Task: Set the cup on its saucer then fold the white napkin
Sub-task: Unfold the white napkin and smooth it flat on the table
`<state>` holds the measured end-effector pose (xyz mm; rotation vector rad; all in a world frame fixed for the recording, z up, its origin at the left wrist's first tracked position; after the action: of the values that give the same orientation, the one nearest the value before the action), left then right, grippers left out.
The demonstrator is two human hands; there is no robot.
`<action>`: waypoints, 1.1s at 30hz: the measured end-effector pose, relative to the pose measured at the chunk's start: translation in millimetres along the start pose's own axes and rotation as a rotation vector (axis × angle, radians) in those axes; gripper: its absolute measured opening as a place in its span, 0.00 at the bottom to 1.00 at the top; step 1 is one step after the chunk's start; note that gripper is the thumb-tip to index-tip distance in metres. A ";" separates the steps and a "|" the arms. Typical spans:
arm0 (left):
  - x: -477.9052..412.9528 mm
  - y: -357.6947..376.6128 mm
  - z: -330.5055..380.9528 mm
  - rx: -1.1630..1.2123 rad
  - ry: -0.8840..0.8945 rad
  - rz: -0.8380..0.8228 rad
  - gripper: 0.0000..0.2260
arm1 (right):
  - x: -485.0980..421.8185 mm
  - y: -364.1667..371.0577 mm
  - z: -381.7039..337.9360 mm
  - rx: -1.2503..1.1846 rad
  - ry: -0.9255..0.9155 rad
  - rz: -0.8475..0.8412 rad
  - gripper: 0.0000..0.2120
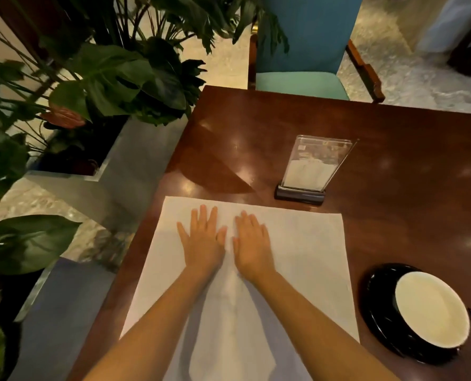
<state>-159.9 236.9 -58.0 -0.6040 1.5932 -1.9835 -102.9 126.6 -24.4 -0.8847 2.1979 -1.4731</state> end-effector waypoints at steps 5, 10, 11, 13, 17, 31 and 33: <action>-2.7 10.1 -21.1 -0.102 0.031 0.059 0.29 | -4.6 18.2 27.1 0.210 0.030 -0.005 0.29; -5.6 3.6 -29.0 -0.113 0.041 0.058 0.30 | 11.7 -0.3 82.9 0.221 0.181 0.094 0.28; -6.4 2.5 -32.0 -0.107 0.045 0.058 0.30 | 15.5 -4.8 93.2 0.221 0.211 0.101 0.29; -9.0 -0.2 -39.7 -0.099 0.054 0.054 0.29 | 22.9 -11.5 110.2 0.208 0.273 0.144 0.30; -17.0 -8.4 -60.2 -0.119 0.133 0.011 0.30 | 31.7 -13.9 122.3 0.204 0.336 0.191 0.30; 138.8 6.7 60.5 0.087 0.137 -0.020 0.26 | 31.1 -14.3 122.4 0.229 0.332 0.135 0.27; 140.7 7.0 35.0 -0.016 0.083 -0.006 0.28 | 31.2 -14.7 122.1 0.231 0.325 0.143 0.27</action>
<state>-244.5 119.0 -54.7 -0.5403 1.6593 -2.0260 -48.8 16.8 -58.0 -0.4280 2.1912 -1.8572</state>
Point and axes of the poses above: each hand's wrist, its own x-axis away from the middle knuckle, its own y-axis out of the palm, z = x × y, the point moved 2 cm from there along -x, towards the middle knuckle, and after that the axes turned 4 degrees about z, right-handed, at the moved point
